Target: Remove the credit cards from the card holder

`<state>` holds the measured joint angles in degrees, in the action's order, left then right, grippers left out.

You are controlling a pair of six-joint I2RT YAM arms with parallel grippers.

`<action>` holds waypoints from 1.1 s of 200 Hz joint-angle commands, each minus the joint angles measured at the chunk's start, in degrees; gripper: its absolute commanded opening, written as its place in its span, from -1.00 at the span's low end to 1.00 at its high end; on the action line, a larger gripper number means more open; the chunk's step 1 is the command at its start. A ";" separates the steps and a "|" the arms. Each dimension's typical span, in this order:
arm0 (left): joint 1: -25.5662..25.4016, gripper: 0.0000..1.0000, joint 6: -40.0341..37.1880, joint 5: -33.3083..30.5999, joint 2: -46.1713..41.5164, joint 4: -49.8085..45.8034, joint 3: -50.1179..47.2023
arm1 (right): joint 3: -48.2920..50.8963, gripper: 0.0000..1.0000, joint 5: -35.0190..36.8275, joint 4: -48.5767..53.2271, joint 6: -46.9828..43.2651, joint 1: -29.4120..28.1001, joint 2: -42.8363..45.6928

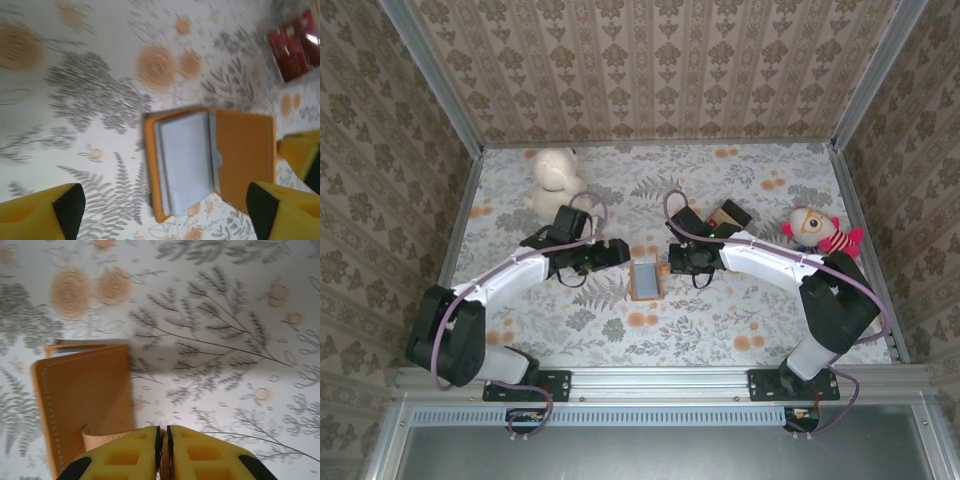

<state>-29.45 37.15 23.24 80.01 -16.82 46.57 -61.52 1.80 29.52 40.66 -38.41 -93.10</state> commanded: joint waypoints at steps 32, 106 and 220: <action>-6.71 0.24 5.24 3.03 8.40 5.44 3.88 | 3.32 -0.71 2.24 1.55 -0.39 1.14 1.02; -9.46 -0.10 6.55 -2.65 12.82 0.98 7.04 | 6.05 -0.72 1.01 -2.35 -1.72 2.03 0.90; -11.14 -0.17 7.53 -5.34 18.37 -0.12 9.20 | 6.67 -0.71 -1.44 -4.50 -5.41 2.40 -2.50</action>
<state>-40.40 43.94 20.91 97.78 -14.59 54.33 -55.59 0.89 25.43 36.99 -36.36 -93.89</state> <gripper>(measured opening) 0.404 0.145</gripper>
